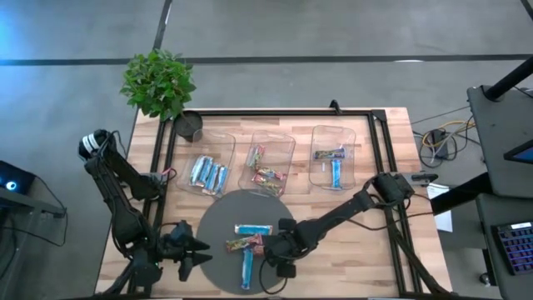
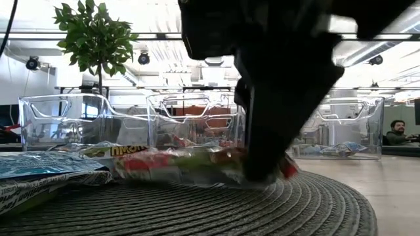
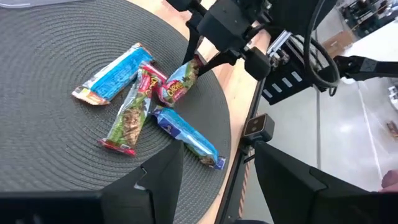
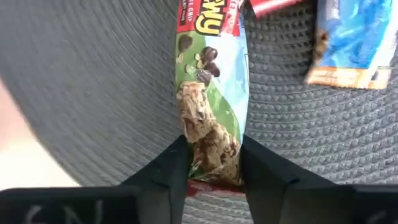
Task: Pick and place Granola Bars by type
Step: Put the red granola bar into the middle transparent bin
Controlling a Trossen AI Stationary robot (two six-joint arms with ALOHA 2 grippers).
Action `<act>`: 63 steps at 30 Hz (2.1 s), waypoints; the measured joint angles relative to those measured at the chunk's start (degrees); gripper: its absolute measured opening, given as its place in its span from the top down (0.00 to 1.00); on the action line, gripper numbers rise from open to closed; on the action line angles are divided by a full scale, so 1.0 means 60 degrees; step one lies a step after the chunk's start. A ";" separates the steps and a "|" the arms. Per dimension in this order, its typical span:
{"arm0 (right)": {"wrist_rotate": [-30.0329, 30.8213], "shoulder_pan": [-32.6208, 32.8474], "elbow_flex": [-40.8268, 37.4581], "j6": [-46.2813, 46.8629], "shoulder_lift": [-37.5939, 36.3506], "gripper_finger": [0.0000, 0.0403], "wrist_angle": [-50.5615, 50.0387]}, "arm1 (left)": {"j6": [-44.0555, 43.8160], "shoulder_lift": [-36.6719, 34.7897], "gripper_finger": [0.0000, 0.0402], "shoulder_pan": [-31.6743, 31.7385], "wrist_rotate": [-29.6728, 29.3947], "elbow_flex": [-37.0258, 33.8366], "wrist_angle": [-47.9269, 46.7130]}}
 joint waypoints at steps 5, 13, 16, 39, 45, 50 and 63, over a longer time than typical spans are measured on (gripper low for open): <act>-0.0212 0.0029 0.0552 0.0673 -0.0327 0.76 -0.0052 | 0.0004 0.0000 0.55 0.0000 -0.0007 -0.0090 0.0116; 0.3075 -0.0071 0.1138 0.4246 -0.1657 0.76 -0.0252 | 0.0136 0.0000 0.55 0.0000 -0.0153 -0.0090 0.0117; 0.4707 -0.0399 0.1095 0.6469 -0.2183 0.75 -0.0317 | 0.0051 0.0002 0.55 0.0000 -0.0312 -0.0094 0.0114; 0.3078 -0.4743 0.0974 0.6342 -0.1747 0.54 -0.1370 | -0.1459 -0.0011 0.55 0.0000 -0.3045 -0.0094 0.0827; 0.2180 -0.4590 0.1159 0.3494 -0.2271 0.44 -0.1251 | -0.1738 -0.0137 0.55 0.0139 -0.3776 -0.0094 0.0646; 0.0919 -0.3862 0.1178 0.0763 -0.2726 0.40 -0.1523 | -0.1606 -0.0588 0.55 0.0910 -0.2971 -0.0269 0.0355; 0.0901 -0.1186 0.1141 -0.0154 -0.2832 0.41 -0.3001 | 0.5520 -0.0256 0.55 0.3330 0.3010 -0.0396 0.0452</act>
